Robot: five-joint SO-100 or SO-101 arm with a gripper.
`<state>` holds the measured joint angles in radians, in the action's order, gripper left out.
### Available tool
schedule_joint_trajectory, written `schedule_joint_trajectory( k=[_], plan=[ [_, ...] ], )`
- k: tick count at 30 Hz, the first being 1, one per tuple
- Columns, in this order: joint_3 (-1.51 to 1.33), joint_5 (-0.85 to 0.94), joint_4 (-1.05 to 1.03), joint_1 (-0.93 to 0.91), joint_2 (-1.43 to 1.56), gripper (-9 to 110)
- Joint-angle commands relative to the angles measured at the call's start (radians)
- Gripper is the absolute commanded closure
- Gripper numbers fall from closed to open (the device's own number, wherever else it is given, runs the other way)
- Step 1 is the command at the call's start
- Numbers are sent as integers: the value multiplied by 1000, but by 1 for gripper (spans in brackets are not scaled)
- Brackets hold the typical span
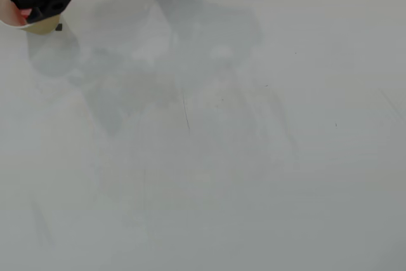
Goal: Pick up the cube and drop it in the cup.
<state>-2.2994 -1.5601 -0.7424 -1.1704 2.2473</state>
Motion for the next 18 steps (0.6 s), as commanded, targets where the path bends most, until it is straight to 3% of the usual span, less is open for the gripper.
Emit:
schedule_joint_trajectory(
  k=[1, 18],
  plan=[
    [132, -6, 52, 31, 83, 101],
    [-72, -5, 78, 499, 331, 102]
  ],
)
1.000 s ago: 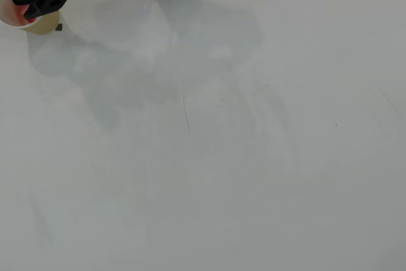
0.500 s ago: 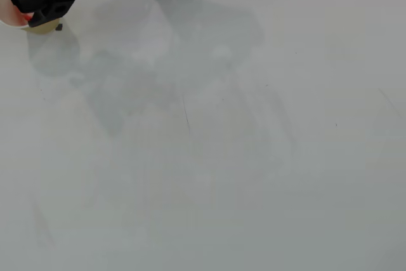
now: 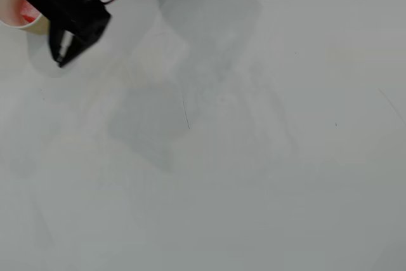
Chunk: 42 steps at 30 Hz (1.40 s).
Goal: Pick up the cube and drop it in the cup.
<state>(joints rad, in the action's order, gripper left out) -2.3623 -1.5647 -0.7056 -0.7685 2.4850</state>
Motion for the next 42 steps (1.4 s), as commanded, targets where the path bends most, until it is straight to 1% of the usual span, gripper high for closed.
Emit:
schedule_joint_trajectory(
  k=[1, 10, 21, 30, 37, 42],
  plan=[
    [-35, 0, 41, 129, 114, 102],
    [-316, 0, 0, 405, 341, 102],
    [-578, 0, -138, 632, 591, 102],
    [-690, 0, -218, 726, 649, 102],
    [-759, 0, -276, 741, 650, 102],
    [-759, 0, -371, 730, 650, 102]
  ],
)
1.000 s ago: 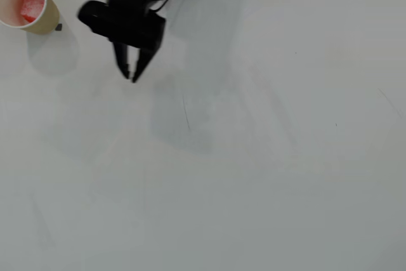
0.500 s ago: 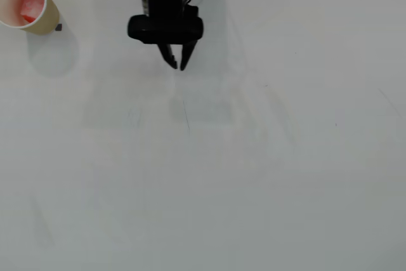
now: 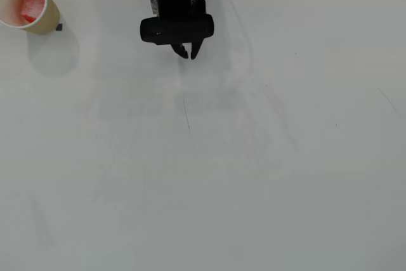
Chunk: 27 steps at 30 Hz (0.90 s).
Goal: Pick up the cube and drop it in the cup.
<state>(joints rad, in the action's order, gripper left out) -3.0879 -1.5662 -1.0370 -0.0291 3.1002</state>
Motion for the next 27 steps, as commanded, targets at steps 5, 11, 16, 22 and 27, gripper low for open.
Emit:
schedule_joint_trajectory(
  k=[5, 11, 16, 22, 27],
  plan=[
    [-34, 2, -101, -14, 35, 101],
    [-34, 0, -133, 2, 35, 101],
    [-34, 0, -135, -17, 35, 101],
    [-34, 0, -135, -12, 35, 101],
    [-34, 0, -135, -20, 35, 101]
  ],
)
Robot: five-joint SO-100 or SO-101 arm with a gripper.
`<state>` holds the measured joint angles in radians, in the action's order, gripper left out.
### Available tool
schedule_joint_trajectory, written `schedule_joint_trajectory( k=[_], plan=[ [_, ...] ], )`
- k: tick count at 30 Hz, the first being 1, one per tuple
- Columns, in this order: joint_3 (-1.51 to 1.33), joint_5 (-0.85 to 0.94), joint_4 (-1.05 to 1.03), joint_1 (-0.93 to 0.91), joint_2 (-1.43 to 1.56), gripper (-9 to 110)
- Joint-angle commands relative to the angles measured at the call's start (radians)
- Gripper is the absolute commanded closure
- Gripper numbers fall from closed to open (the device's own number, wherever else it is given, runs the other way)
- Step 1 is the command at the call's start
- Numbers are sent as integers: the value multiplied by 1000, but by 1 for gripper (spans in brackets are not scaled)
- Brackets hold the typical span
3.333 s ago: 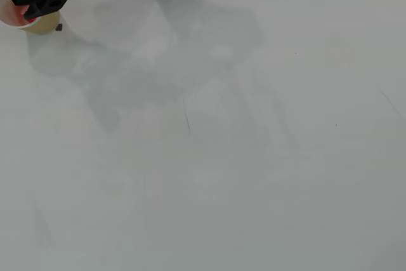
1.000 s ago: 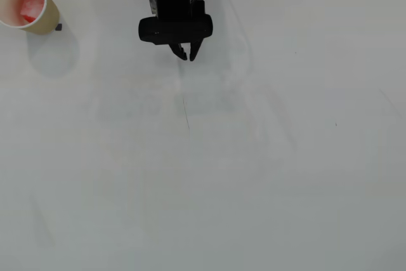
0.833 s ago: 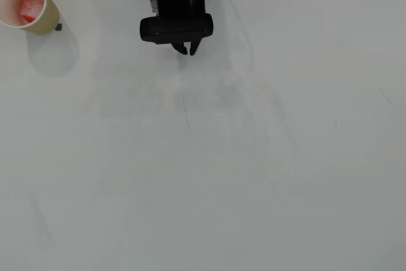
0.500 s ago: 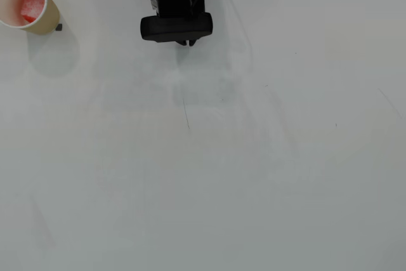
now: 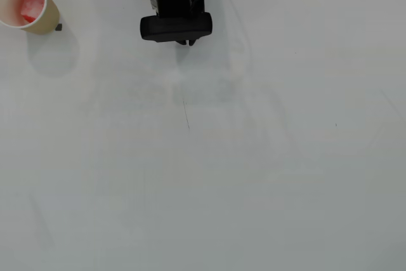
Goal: Pick up the cube and drop it in the cup.
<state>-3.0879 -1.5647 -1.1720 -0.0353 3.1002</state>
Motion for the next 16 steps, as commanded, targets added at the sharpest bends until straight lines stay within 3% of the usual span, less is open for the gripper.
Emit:
schedule_joint_trajectory(
  k=[1, 16],
  plan=[
    [-34, -2, 0, -15, 35, 101],
    [-34, -2, 0, -46, 35, 101]
  ],
)
